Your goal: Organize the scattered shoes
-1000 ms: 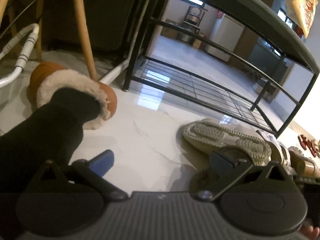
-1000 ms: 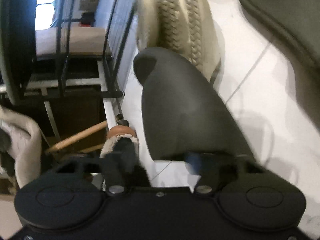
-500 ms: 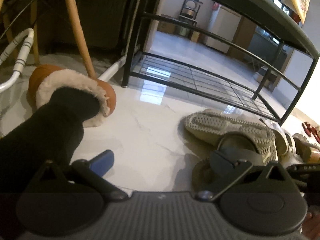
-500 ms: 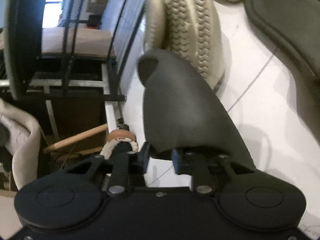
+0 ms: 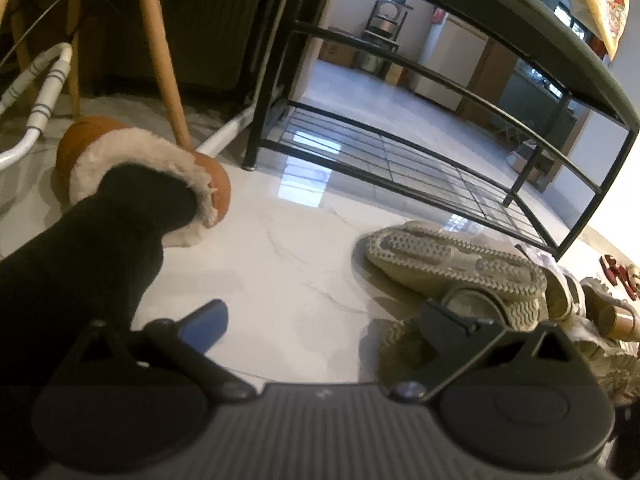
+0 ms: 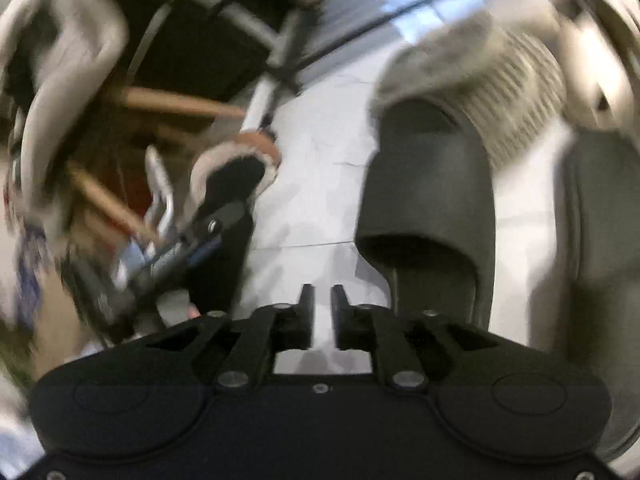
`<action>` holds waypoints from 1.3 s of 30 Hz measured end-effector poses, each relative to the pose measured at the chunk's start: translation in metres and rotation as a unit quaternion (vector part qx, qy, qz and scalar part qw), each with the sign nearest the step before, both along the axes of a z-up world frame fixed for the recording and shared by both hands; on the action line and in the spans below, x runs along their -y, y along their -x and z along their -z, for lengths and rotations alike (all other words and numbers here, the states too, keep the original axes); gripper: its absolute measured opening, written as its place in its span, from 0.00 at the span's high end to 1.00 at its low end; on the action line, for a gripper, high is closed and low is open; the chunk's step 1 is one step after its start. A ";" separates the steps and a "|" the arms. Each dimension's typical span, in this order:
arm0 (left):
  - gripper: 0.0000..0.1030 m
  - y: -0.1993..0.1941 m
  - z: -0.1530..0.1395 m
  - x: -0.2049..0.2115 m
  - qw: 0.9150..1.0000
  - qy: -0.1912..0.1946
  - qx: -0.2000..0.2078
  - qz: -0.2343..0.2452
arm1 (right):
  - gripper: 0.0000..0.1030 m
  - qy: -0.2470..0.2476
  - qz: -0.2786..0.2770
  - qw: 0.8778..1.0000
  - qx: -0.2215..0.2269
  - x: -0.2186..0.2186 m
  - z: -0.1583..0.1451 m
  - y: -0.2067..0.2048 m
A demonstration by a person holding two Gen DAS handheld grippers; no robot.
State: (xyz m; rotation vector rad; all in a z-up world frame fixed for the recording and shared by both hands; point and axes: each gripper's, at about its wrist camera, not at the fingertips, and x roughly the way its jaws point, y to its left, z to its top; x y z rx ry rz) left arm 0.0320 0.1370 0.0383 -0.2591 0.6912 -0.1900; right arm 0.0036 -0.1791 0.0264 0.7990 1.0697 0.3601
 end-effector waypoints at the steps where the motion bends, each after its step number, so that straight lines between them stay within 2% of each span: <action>1: 0.01 0.001 -0.001 0.001 1.000 -0.004 0.003 0.002 | 0.16 -0.024 0.041 0.999 -0.019 0.003 0.008 -0.002; 2: 0.01 0.002 -0.001 0.002 1.000 -0.008 0.006 0.004 | 0.06 -0.065 0.106 0.991 -0.050 0.009 0.021 -0.004; 4: 0.01 0.004 -0.002 0.003 1.000 -0.016 0.012 0.007 | 0.05 -0.143 0.216 0.958 -0.122 0.013 0.049 -0.011; 6: 0.01 0.004 -0.003 0.003 1.000 -0.018 0.015 0.007 | 0.03 -0.162 0.287 0.926 -0.184 0.009 0.064 -0.016; 8: 0.01 0.004 -0.004 0.002 1.000 -0.017 0.018 0.006 | 0.03 -0.149 0.327 0.907 -0.220 0.006 0.071 -0.024; 9: 0.01 0.004 -0.004 0.002 1.000 -0.014 0.019 0.004 | 0.02 -0.142 0.337 0.903 -0.226 0.005 0.072 -0.028; 11: 0.01 0.004 -0.005 0.000 1.000 -0.010 0.021 0.001 | 0.01 -0.125 0.380 0.882 -0.247 0.002 0.073 -0.040; 13: 0.01 0.003 -0.004 0.000 1.000 -0.010 0.022 0.000 | 0.00 -0.123 0.405 0.868 -0.258 0.001 0.076 -0.047; 16: 0.01 0.002 -0.003 -0.001 1.000 -0.010 0.019 0.002 | 0.00 -0.120 0.448 0.841 -0.278 -0.001 0.078 -0.060; 19: 0.01 0.000 -0.002 -0.001 1.000 -0.009 0.019 0.005 | 0.00 -0.109 0.462 0.829 -0.295 -0.008 0.081 -0.070; 22: 0.01 -0.001 -0.001 -0.001 1.000 -0.009 0.016 0.007 | 0.00 -0.081 0.453 0.836 -0.299 -0.012 0.083 -0.078; 24: 0.01 -0.002 -0.001 -0.002 1.000 -0.007 0.015 0.007 | 0.05 -0.061 0.429 0.853 -0.292 -0.015 0.081 -0.082; 28: 0.01 -0.002 0.000 -0.003 1.000 -0.003 0.013 0.004 | 0.13 -0.049 0.379 0.893 -0.236 -0.021 0.070 -0.071; 30: 0.01 -0.002 0.001 -0.003 1.000 -0.002 0.011 0.002 | 0.15 -0.031 0.347 0.909 -0.229 -0.024 0.066 -0.066; 32: 0.01 -0.002 0.001 -0.004 1.000 -0.001 0.010 0.000 | 0.16 0.009 0.284 0.935 -0.212 -0.030 0.059 -0.059; 34: 0.01 -0.001 0.001 -0.006 1.000 0.006 0.008 -0.005 | 0.17 0.031 0.240 0.949 -0.201 -0.033 0.055 -0.053; 35: 0.01 -0.001 0.001 -0.007 1.000 0.011 0.007 -0.007 | 0.17 0.044 0.201 0.959 -0.193 -0.034 0.051 -0.047; 37: 0.01 0.000 0.001 -0.009 1.000 0.026 -0.002 -0.009 | 0.17 0.052 0.152 0.969 -0.188 -0.033 0.047 -0.039; 39: 0.01 0.003 0.002 -0.010 0.998 0.061 -0.032 -0.009 | 0.18 0.070 0.110 0.975 -0.178 -0.034 0.040 -0.031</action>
